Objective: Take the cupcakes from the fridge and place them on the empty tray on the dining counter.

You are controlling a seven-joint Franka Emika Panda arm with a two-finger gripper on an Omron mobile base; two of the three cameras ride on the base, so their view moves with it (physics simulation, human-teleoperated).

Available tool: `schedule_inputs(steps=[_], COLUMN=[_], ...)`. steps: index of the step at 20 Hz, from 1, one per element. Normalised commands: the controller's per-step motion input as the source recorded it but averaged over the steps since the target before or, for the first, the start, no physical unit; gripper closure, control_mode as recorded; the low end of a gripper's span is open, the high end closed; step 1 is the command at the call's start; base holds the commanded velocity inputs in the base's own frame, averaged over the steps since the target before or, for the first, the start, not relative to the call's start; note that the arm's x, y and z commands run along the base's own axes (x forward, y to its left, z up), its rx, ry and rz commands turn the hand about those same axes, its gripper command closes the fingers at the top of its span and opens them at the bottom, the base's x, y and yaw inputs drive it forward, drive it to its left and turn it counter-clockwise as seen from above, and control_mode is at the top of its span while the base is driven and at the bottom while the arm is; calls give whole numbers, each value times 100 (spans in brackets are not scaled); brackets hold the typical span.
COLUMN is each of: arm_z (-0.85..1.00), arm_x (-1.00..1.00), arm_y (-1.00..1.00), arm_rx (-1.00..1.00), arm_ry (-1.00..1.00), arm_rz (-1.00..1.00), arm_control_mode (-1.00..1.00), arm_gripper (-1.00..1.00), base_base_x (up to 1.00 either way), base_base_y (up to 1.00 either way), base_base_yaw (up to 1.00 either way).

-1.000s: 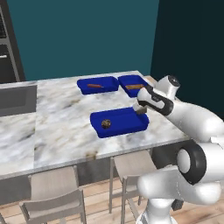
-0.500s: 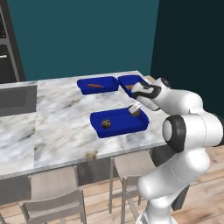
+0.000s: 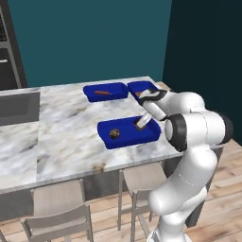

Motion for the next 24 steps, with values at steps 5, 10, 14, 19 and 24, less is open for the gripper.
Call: schedule_inputs(steps=[5, 10, 14, 19, 24], arm_z=[-32, -26, -22, -23, -22], arm_x=[32, 31, 23, 12, 5], arm_y=[5, 0, 0, 0, 0], arm_rx=[0, 0, 0, 0, 0], arm_ry=[0, -2, -3, -2, -1], arm_rz=[10, 8, 8, 7, 7], arm_control_mode=[-100, -100, -100, -100, -100], arm_gripper=[100, 100, 100, 100, 100], base_base_x=[0, 0, 0, 0, 0], base_base_y=[0, 0, 0, 0, 0], base_base_yaw=[0, 0, 0, 0, 0])
